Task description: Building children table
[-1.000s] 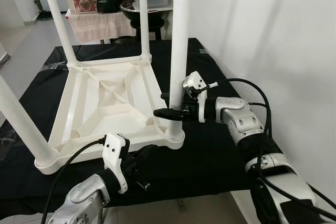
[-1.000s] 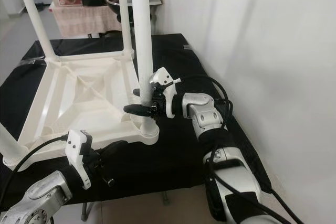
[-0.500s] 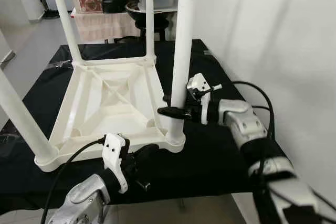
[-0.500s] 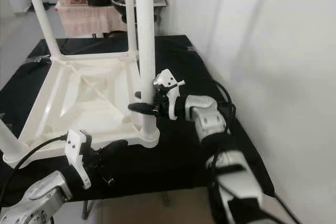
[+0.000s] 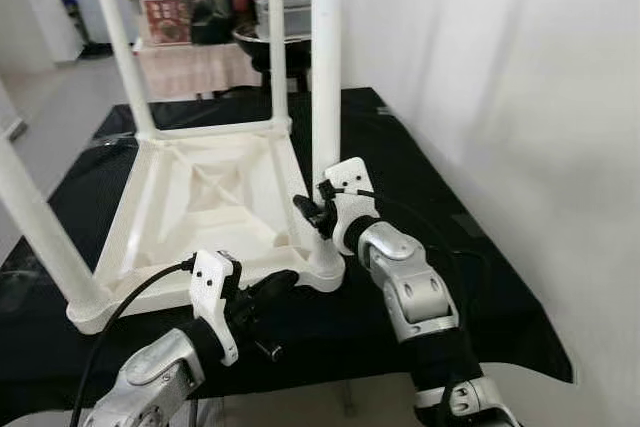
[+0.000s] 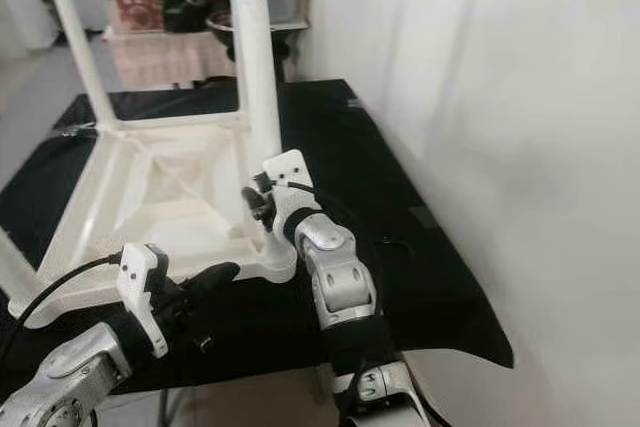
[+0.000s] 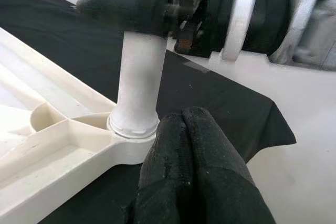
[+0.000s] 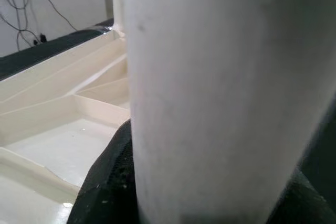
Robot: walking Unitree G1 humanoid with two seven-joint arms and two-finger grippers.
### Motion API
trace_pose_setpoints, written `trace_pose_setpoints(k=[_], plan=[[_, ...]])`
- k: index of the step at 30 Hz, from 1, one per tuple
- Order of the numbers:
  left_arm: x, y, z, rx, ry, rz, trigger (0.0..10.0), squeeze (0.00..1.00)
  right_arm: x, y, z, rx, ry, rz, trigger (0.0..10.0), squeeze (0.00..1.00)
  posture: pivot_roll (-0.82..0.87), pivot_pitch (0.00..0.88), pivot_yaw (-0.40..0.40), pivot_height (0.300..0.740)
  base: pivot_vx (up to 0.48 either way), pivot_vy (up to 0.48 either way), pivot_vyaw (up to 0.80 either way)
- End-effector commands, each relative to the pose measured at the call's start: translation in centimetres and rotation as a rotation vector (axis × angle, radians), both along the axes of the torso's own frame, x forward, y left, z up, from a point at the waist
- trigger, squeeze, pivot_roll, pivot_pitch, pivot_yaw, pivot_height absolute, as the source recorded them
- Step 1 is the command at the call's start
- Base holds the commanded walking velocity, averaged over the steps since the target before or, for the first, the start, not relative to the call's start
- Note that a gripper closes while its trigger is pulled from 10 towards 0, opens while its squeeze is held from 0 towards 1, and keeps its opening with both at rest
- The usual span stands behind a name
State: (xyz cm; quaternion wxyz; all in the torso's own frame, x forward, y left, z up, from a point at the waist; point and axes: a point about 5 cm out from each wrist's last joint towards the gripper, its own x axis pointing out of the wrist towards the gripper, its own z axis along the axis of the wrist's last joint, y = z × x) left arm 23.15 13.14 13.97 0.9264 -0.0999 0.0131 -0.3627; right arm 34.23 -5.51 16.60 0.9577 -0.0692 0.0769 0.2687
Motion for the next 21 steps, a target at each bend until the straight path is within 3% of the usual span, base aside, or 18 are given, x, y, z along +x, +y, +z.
trace_pose_setpoints(k=[1, 6, 15, 21], plan=[[0.0, 0.2, -0.3, 0.006, 0.017, 0.015, 10.0, 0.00, -0.6, 0.4, -1.3, 0.015, 0.078, 0.022, 10.0, 1.00, 0.05, 0.004, -0.030, 0.740, 0.000, 0.000, 0.00], [-0.1, 0.1, -0.3, 0.009, 0.018, 0.007, 10.0, 0.00, -0.6, 0.5, 1.3, 0.079, 0.015, 0.059, 10.0, 1.00, 0.04, 0.007, -0.029, 0.740, 0.000, 0.000, 0.00], [-0.1, 0.1, -0.2, 0.005, 0.017, 0.007, 10.0, 0.00, -0.4, 0.2, 2.1, 0.095, 0.000, 0.174, 10.0, 1.00, 0.04, 0.007, -0.030, 0.740, 0.000, 0.000, 0.00], [-0.1, -0.1, -0.3, 0.001, 0.018, 0.004, 10.0, 0.00, 0.3, -1.0, 2.8, 0.066, -0.036, 0.297, 10.0, 1.00, 0.04, 0.004, -0.031, 0.740, 0.000, 0.000, 0.00]])
